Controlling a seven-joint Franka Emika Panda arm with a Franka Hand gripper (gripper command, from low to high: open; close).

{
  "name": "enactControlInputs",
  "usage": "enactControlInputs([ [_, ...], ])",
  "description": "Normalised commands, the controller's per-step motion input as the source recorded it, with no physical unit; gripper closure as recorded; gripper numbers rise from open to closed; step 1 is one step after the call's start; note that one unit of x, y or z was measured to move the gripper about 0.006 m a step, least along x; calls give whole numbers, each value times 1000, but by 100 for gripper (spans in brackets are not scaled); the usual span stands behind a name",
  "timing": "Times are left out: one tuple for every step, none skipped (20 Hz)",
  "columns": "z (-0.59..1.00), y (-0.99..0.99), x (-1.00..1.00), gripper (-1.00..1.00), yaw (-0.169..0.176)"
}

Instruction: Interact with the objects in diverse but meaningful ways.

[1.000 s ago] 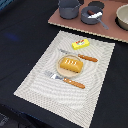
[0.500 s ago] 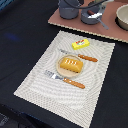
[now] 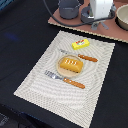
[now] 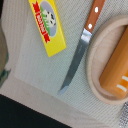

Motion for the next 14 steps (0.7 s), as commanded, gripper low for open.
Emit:
enactControlInputs([
  [-329, 0, -97, -100, 94],
  [-326, 0, -86, -100, 95],
  [-320, 0, -91, -100, 94],
  [-297, 0, -66, -100, 92],
  [-289, 23, -71, -100, 86],
  [-286, 51, -100, -100, 81],
  [-320, 54, -177, -100, 77],
  [-329, 63, -174, -100, 79],
  [-346, 40, -171, -100, 79],
  [-363, 0, -143, -100, 76],
  [-380, 0, -103, -100, 76],
  [-389, 0, -103, -100, 76],
  [-380, 26, -111, -100, 77],
  [-360, 51, -114, -100, 78],
])
